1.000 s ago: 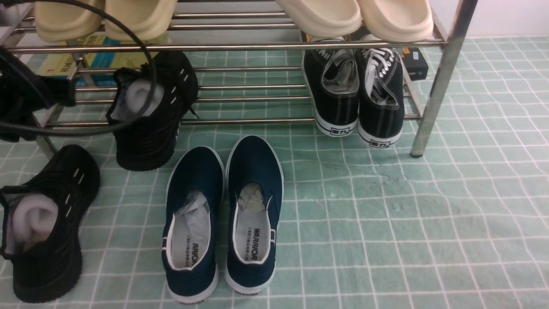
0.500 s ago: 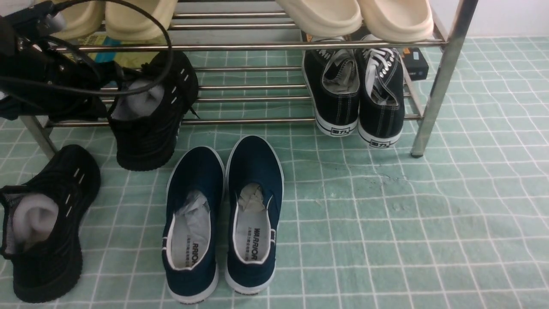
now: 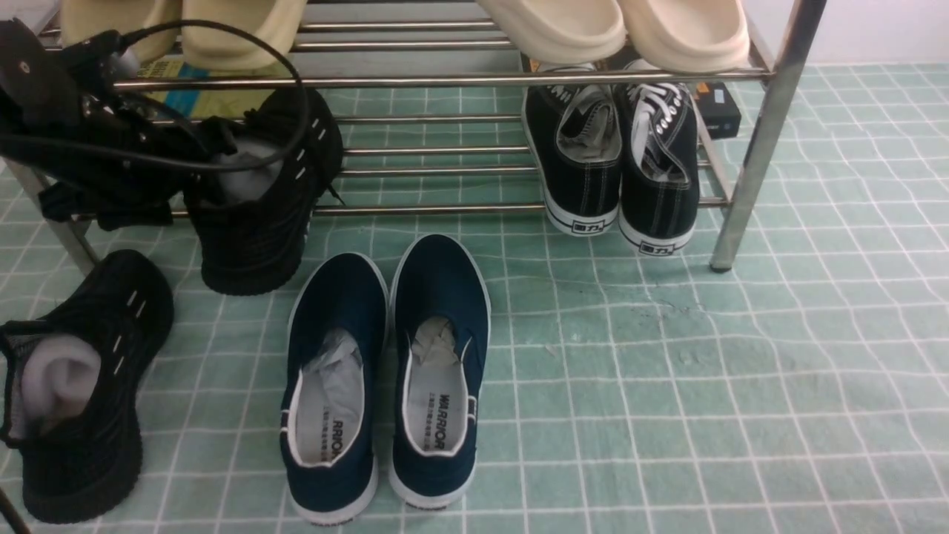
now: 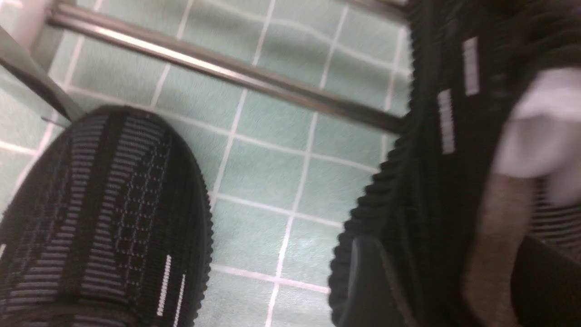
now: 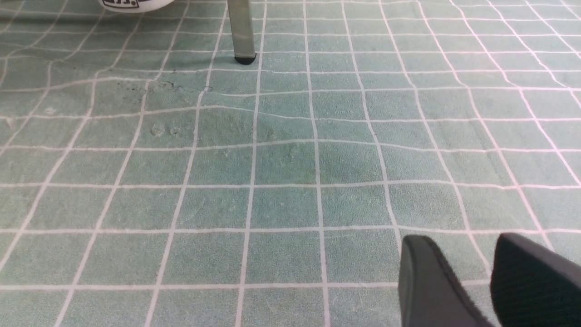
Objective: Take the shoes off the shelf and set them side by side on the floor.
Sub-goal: 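Grasp the leftmost shoe on the bottom shelf of the shoe rack with the left gripper, then set the held shoe down on the floor in front of the rack with the left gripper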
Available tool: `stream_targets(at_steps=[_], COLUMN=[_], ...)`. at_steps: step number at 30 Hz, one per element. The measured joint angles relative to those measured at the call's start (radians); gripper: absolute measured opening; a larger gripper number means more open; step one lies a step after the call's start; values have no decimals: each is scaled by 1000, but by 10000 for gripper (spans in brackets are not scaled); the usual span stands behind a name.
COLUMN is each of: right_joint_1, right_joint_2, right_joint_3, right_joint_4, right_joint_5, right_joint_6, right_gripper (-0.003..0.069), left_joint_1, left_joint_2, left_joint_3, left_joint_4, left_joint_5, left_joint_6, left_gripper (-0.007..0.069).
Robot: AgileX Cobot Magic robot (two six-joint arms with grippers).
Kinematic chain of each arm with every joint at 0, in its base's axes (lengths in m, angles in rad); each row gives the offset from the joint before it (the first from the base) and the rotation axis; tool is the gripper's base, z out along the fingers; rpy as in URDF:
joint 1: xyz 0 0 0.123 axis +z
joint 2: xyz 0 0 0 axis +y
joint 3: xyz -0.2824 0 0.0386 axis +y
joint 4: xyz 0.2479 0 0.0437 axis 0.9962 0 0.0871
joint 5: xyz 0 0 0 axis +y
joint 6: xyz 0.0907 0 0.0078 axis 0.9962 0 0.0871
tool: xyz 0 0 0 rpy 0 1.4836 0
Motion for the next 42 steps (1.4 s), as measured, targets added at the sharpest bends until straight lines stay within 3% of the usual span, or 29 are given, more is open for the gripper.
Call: stream_targets(at_steps=[6,8,10,11,13,15,20,25,33,42], right_joint_1=[0,0,0,0,0,0,0,0,0,0], right_joint_2=[0,0,0,0,0,0,0,0,0,0], right_joint_3=[0,0,0,0,0,0,0,0,0,0], right_joint_4=[0,0,0,0,0,0,0,-1,-1,-1], right_joint_5=[0,0,0,0,0,0,0,0,0,0], right_joint_6=[0,0,0,0,0,0,0,0,0,0], right_gripper=[237,237,237,237,237,237,237,237,237,237], left_joint_1=[0,0,0,0,0,0,0,0,2,1], left_joint_2=[45,47,42,41,10,-14,-156,-283,-373,-372], left_joint_3=[0,0,0,0,0,1,3,13,150,310], left_joint_4=[-20,-28,-32,-32,-32,-30,27,134,283,206], left_joint_5=[-46,-48,-30,-27,20,52,249,427,388,234], left_joint_6=[-1,-1,-2,-2,-2,-2,-51,-175,-412,-421], left_gripper=[382,307,179,165,41,20,11,11,12,12])
